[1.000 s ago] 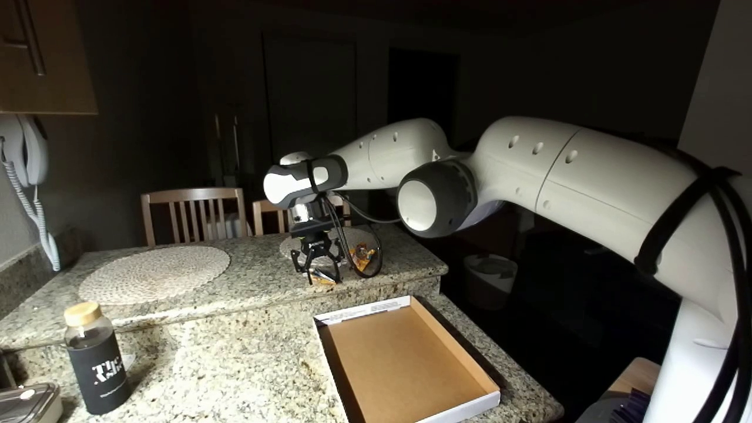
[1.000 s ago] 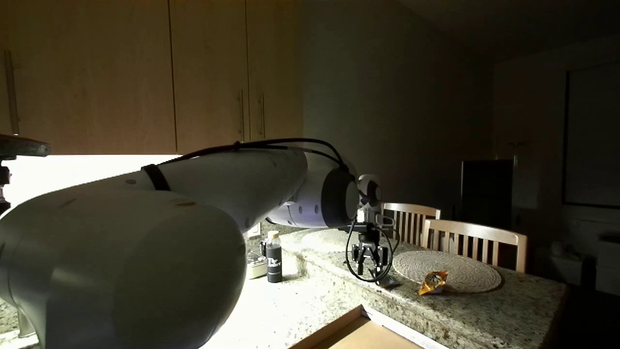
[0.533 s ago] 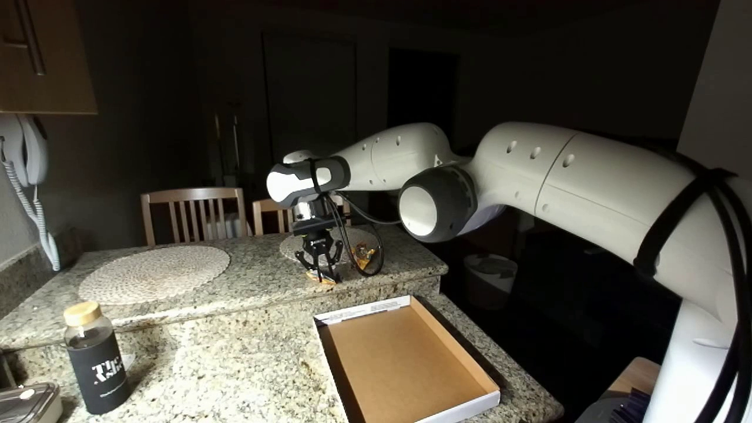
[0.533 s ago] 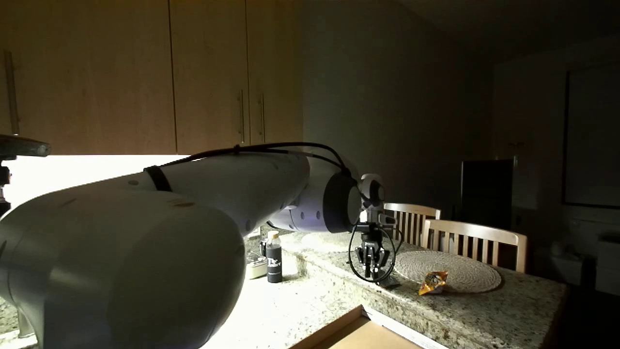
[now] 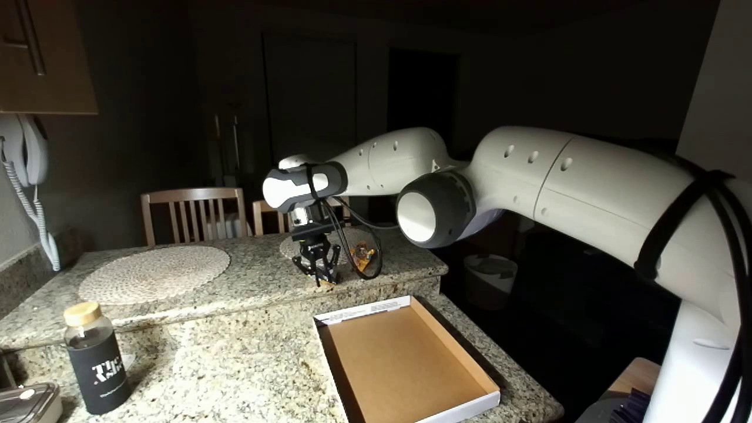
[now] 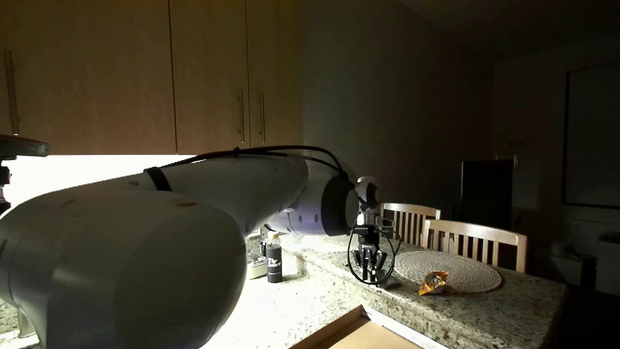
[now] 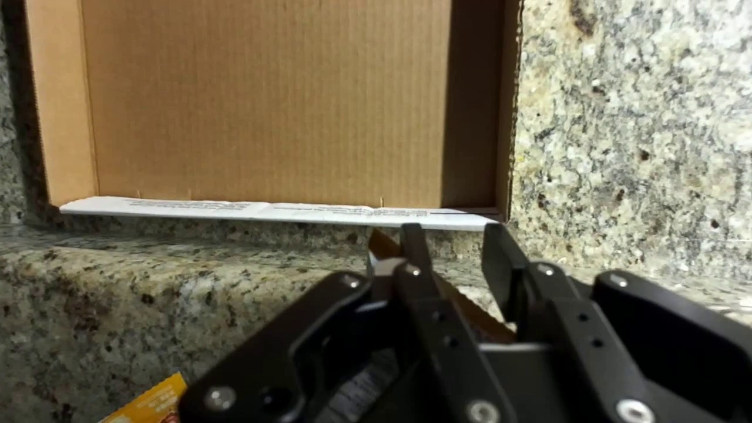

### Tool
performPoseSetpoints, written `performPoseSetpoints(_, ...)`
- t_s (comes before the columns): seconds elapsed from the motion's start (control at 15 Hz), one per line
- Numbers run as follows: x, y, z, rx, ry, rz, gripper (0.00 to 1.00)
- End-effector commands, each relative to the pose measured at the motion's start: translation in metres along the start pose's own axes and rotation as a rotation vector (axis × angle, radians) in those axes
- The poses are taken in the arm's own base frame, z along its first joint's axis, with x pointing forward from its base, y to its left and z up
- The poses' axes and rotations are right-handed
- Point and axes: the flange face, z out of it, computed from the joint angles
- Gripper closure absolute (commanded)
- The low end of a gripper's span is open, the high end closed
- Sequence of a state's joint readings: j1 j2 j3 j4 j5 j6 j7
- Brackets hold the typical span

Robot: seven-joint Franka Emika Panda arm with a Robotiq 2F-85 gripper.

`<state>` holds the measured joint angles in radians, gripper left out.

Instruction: Put the two empty packets into the box

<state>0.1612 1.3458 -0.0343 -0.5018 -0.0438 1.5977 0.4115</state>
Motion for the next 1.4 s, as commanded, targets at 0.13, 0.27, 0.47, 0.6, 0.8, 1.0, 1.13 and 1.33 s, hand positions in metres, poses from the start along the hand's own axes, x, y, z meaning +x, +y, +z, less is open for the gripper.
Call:
performPoseSetpoints(0.13,0.004,-0.004,-0.002,-0.042,0.066,-0.069,0.25)
performPoseSetpoints(0.27,0.006,-0.007,-0.001,-0.057,0.103,-0.064,0.12)
performPoseSetpoints(0.47,0.012,-0.005,0.0,-0.067,0.14,-0.055,0.0)
performPoseSetpoints(0.6,0.014,-0.008,0.002,-0.065,0.169,-0.066,0.0)
performPoseSetpoints(0.8,0.018,-0.01,0.005,-0.063,0.201,-0.071,0.17)
performPoseSetpoints(1.0,0.019,-0.01,0.004,-0.061,0.216,-0.068,0.4)
performPoseSetpoints(1.13,0.02,-0.009,0.003,-0.059,0.218,-0.063,0.53)
performPoseSetpoints(1.33,0.02,-0.003,0.003,-0.071,0.198,-0.041,0.72)
